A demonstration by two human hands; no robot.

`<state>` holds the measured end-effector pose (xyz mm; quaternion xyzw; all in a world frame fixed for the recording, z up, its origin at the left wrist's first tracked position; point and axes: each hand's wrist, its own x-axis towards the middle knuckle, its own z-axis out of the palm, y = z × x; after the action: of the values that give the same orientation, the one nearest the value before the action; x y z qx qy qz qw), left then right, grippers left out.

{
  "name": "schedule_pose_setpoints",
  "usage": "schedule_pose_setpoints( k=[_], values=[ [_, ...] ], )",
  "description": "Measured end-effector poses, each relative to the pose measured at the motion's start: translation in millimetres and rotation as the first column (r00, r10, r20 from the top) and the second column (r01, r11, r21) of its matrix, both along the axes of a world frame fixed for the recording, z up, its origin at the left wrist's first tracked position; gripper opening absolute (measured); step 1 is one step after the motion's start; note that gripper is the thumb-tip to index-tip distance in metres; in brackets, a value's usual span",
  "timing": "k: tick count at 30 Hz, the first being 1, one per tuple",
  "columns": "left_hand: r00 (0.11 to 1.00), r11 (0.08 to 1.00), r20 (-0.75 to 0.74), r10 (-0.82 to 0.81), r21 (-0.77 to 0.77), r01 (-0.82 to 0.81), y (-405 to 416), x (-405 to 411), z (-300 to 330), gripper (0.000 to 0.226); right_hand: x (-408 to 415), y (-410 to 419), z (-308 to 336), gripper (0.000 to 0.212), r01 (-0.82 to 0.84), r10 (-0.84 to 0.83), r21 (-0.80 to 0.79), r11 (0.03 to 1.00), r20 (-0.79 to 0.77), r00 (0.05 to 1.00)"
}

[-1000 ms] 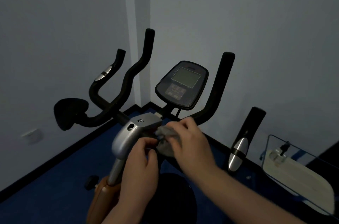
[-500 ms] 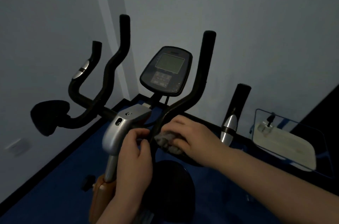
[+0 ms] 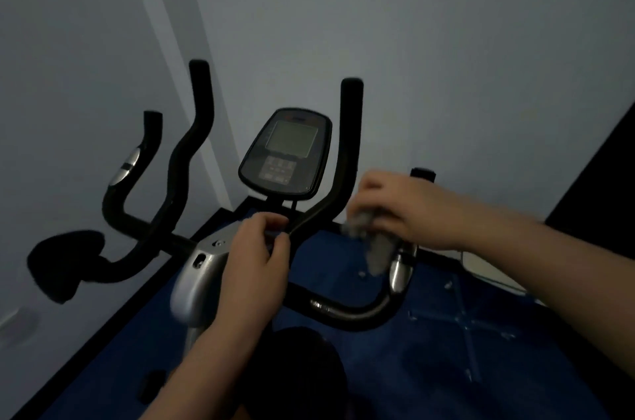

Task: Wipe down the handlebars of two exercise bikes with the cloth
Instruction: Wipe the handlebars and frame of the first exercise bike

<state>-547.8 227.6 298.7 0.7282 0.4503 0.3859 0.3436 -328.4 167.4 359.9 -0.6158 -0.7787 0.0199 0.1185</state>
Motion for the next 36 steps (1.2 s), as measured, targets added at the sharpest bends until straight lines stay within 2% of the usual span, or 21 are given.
schedule_pose_setpoints(
  k=[1, 2, 3, 4, 8, 12, 13, 16, 17, 19, 22, 27, 30, 34, 36],
  values=[
    [1.0, 1.0, -0.001, -0.009, 0.028, 0.009, 8.4, 10.4, 3.0, 0.015, 5.7, 6.8, 0.8, 0.027, 0.148, -0.116, 0.156, 0.977, -0.198, 0.973],
    [1.0, 0.998, 0.002, -0.023, 0.053, 0.023, 16.2, 20.4, 5.0, 0.014, 7.8, 13.4, 2.2, 0.026, 0.304, -0.183, 0.269, 0.914, -0.395, 0.9],
    [0.999, 0.996, -0.006, -0.045, 0.077, 0.045, 23.6, 29.4, 5.9, 0.013, 7.5, 20.9, 5.3, 0.023, 0.429, -0.208, 0.328, 0.841, -0.537, 0.818],
    [0.997, 0.992, -0.032, -0.072, 0.099, 0.074, 29.5, 36.8, 6.0, 0.013, 6.2, 30.5, 10.1, 0.022, 0.499, -0.21, 0.365, 0.786, -0.601, 0.771],
    [0.971, 0.976, -0.196, -0.135, 0.145, 0.165, 38.0, 48.4, -2.5, 0.013, 4.3, 73.6, 38.5, 0.022, 0.468, -0.119, 0.531, 0.707, -0.563, 0.818],
    [0.965, 0.971, -0.243, -0.101, 0.186, 0.148, 33.8, 45.2, -7.7, 0.019, -2.2, 88.8, 31.6, 0.02, 0.476, -0.196, 0.588, 0.653, -0.476, 0.857],
    [0.964, 0.97, -0.249, -0.09, 0.196, 0.141, 33.4, 45.0, -7.6, 0.019, -5.1, 85.1, 19.1, 0.021, 0.476, -0.216, 0.579, 0.662, -0.46, 0.861],
    [0.963, 0.966, -0.259, -0.08, 0.219, 0.139, 31.7, 46.1, -6.6, 0.018, -14.1, 68.6, -16.8, 0.026, 0.401, -0.251, 0.447, 0.799, -0.359, 0.899],
    [0.962, 0.965, -0.262, -0.081, 0.221, 0.142, 31.1, 46.2, -6.4, 0.018, -11.9, 66.4, -17.5, 0.024, 0.393, -0.245, 0.411, 0.823, -0.367, 0.897],
    [0.963, 0.966, -0.256, -0.079, 0.218, 0.137, 31.8, 45.2, -6.3, 0.019, -6.3, 70.4, 1.4, 0.018, 0.429, -0.23, 0.428, 0.796, -0.441, 0.867],
    [0.972, 0.975, -0.229, -0.058, 0.198, 0.105, 32.2, 44.9, -7.5, 0.019, -3.7, 81.1, 21.1, 0.016, 0.497, -0.249, 0.528, 0.689, -0.472, 0.846],
    [0.988, 0.996, -0.147, 0.039, 0.081, -0.027, 29.6, 41.6, -4.6, 0.03, -36.2, 48.0, -41.4, 0.019, 0.454, -0.258, 0.354, 0.818, -0.48, 0.839],
    [0.988, 0.998, -0.149, 0.05, 0.055, -0.042, 28.9, 41.0, -4.5, 0.033, -35.1, 35.7, -34.6, 0.015, 0.363, -0.188, 0.271, 0.892, -0.509, 0.84],
    [0.992, 0.998, -0.112, 0.06, 0.012, -0.059, 30.9, 40.3, -5.2, 0.035, -20.8, 54.6, -17.2, 0.013, 0.516, -0.283, 0.275, 0.811, -0.588, 0.758],
    [0.994, 0.998, -0.095, 0.056, -0.009, -0.058, 30.4, 39.2, -5.5, 0.033, -36.9, 46.7, -34.3, 0.014, 0.528, -0.307, 0.266, 0.807, -0.574, 0.759]
  ],
)
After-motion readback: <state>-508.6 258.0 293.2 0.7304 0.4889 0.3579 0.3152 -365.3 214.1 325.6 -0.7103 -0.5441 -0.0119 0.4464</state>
